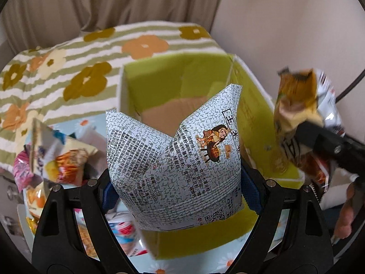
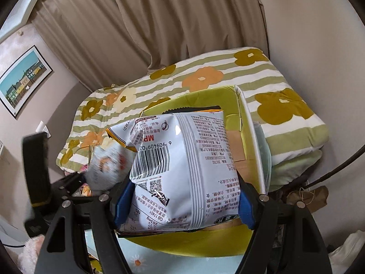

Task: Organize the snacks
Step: 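Carry both white bags over the yellow box and open both grippers, then withdraw both grippers from the box back toward the snack pile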

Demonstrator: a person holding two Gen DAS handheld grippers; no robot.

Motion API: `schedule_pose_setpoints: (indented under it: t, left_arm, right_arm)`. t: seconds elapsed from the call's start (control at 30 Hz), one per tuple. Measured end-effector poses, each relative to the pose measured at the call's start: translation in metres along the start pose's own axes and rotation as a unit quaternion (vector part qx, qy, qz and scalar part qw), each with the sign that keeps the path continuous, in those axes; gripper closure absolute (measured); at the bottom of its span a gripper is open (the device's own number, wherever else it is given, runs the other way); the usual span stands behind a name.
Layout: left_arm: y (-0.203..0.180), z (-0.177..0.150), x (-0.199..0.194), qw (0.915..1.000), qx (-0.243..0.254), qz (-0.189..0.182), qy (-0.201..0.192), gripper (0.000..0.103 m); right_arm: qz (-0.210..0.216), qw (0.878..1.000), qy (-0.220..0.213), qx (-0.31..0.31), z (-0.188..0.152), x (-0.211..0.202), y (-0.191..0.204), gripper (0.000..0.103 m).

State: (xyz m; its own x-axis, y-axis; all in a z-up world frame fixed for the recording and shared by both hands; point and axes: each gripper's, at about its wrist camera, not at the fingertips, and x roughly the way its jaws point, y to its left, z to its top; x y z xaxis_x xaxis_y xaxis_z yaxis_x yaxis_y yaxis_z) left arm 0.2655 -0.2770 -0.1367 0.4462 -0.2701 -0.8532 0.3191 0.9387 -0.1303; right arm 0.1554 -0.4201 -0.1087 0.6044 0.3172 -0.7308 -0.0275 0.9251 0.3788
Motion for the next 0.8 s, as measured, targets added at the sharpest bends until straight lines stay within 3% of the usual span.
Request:
schedule_pose_setpoints:
  t: [0.07,0.23,0.43,0.8]
  left_arm:
    - [-0.008,0.001,0.01,0.9999,0.01,0.004,0.009,0.017]
    - [-0.022,0.001,0.022,0.9982,0.044,0.033,0.023,0.002]
    - [-0.016,-0.01,0.021,0.997,0.053,0.039,0.04,0.002]
    - [0.026,-0.028,-0.02,0.9995,-0.004,0.029,0.006,0.002]
  right_arm:
    - [0.003,1.0,0.002,0.004,0.004,0.002,-0.007,0.031]
    - [0.013,1.0,0.009,0.012,0.008,0.005,-0.015,0.031]
    - [0.011,1.0,0.012,-0.002,0.012,0.01,-0.016,0.031]
    - [-0.038,0.994,0.034,-0.093,-0.006,0.038,0.011,0.029]
